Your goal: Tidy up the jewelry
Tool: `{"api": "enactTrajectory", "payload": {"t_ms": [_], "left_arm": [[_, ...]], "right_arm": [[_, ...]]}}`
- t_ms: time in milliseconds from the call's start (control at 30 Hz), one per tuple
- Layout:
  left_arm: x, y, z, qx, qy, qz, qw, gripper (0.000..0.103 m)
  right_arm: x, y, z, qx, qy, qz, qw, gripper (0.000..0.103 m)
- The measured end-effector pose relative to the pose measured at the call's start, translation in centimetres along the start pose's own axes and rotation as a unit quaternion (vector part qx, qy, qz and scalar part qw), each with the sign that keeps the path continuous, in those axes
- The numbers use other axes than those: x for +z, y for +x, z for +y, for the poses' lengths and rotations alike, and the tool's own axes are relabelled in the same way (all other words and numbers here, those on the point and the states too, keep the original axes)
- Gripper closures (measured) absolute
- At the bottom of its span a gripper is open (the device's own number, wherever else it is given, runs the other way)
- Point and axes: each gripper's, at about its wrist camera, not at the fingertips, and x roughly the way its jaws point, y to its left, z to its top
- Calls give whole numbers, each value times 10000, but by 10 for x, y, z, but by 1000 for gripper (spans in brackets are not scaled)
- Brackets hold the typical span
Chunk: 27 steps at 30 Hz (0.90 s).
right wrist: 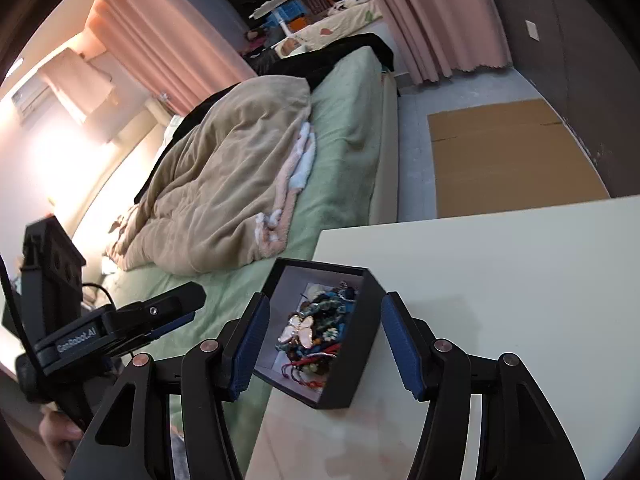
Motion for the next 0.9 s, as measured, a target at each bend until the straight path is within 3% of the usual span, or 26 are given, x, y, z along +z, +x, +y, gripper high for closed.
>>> {"api": "enactTrajectory", "payload": {"t_ms": [300, 567, 633, 767, 900], "left_arm": [[-10, -2, -12, 67, 223, -30, 9997, 25], [-27, -13, -43, 533, 1016, -494, 9922, 25], [-30, -14, -48, 550, 1107, -542, 9908, 25], [-38, -19, -57, 581, 1319, -626, 9876, 25], [-48, -22, -66, 547, 1540, -691, 9841, 15]], "right_arm": [[-6, -30, -15, -152, 65, -71, 9998, 44], [-14, -60, -27, -493, 25, -120, 9987, 43], [-16, -69, -31, -602, 43, -172, 9980, 34], [-21, -85, -37, -735, 58, -279, 9969, 30], [-24, -98, -43, -836, 81, -351, 9958, 14]]}}
